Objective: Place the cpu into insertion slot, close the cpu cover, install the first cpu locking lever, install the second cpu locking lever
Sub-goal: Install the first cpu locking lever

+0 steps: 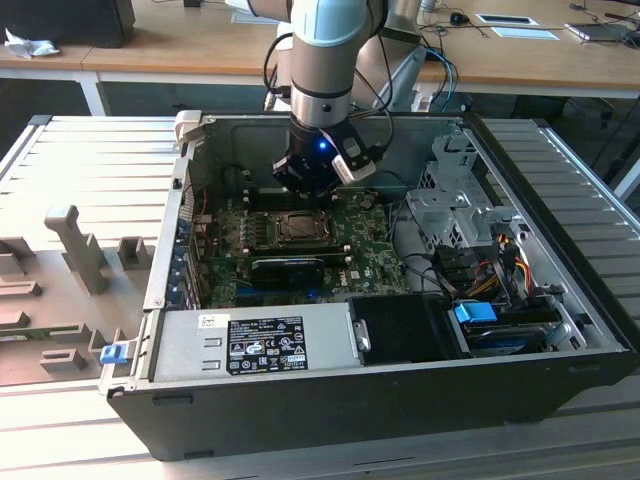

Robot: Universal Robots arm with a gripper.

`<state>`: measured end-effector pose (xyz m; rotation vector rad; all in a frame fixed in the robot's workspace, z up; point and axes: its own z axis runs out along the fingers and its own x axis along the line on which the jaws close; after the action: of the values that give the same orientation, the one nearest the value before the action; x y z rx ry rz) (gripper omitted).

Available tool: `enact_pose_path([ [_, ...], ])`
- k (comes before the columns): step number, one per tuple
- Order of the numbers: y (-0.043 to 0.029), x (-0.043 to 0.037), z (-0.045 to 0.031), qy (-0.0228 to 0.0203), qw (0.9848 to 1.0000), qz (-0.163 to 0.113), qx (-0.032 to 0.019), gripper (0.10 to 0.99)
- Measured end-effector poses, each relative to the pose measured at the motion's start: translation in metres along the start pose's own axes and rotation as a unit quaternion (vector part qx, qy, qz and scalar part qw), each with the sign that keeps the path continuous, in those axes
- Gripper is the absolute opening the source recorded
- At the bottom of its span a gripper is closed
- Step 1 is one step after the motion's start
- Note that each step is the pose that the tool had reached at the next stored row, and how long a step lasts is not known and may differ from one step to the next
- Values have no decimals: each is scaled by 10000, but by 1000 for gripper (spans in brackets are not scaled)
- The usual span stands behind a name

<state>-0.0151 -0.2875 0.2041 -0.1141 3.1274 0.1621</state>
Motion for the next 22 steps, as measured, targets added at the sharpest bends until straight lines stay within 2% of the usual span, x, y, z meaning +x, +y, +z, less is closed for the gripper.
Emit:
enact_pose_path([
  [15, -32, 3, 21, -1, 10000, 1, 6, 106],
  [20, -35, 3, 35, -2, 10000, 0, -10, 106],
  [22, -29, 1, 12, -6, 10000, 0, -17, 106],
])
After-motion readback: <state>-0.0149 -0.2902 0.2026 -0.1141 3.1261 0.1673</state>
